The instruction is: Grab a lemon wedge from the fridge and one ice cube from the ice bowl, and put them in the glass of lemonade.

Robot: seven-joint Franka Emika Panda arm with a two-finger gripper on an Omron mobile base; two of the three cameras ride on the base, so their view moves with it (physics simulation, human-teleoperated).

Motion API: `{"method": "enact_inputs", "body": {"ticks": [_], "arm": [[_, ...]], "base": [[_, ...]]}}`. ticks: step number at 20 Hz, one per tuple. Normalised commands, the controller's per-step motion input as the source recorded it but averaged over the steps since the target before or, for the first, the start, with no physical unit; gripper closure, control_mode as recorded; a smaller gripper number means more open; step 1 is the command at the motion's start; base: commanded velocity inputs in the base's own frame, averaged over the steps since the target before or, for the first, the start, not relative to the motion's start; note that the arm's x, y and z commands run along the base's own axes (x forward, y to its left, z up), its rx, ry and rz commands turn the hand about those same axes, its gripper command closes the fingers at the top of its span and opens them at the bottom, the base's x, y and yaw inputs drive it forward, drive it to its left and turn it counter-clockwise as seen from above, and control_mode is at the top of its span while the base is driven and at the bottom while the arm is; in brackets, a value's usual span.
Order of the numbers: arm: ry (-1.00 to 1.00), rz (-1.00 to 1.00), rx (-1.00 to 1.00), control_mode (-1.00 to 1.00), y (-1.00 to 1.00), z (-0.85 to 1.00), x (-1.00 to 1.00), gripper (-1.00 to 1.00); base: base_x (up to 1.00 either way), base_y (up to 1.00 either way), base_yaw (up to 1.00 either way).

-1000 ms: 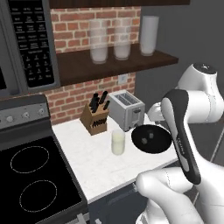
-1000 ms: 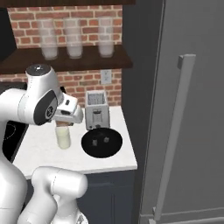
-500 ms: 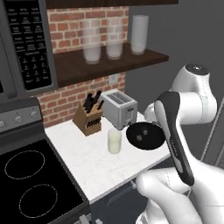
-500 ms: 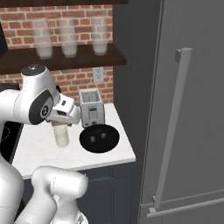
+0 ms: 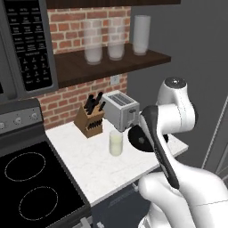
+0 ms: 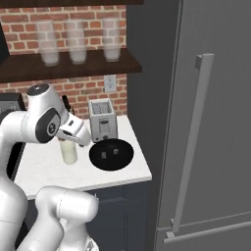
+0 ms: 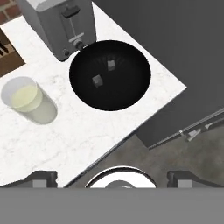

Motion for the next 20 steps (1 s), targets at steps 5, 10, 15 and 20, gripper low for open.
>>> {"method": "enact_inputs", "body": {"ticks": [5,10,15,20], "arm": [[0.01,-0.05,0.0,-1.0,-0.04,-0.56,0.23,-1.0],[0.02,0.0,0.05,-1.0,-0.36,-0.48,0.1,-1.0],[0.0,0.0,0.08,-1.0,-0.17,-0.38,0.14,-1.0],[0.01,0.0,0.08,-1.0,0.0,-0.06,0.4,-1.0]], "base": [[0.0,0.0,0.0],[0.0,0.0,0.0],[0.0,0.0,0.0],[0.0,0.0,0.0]]}}
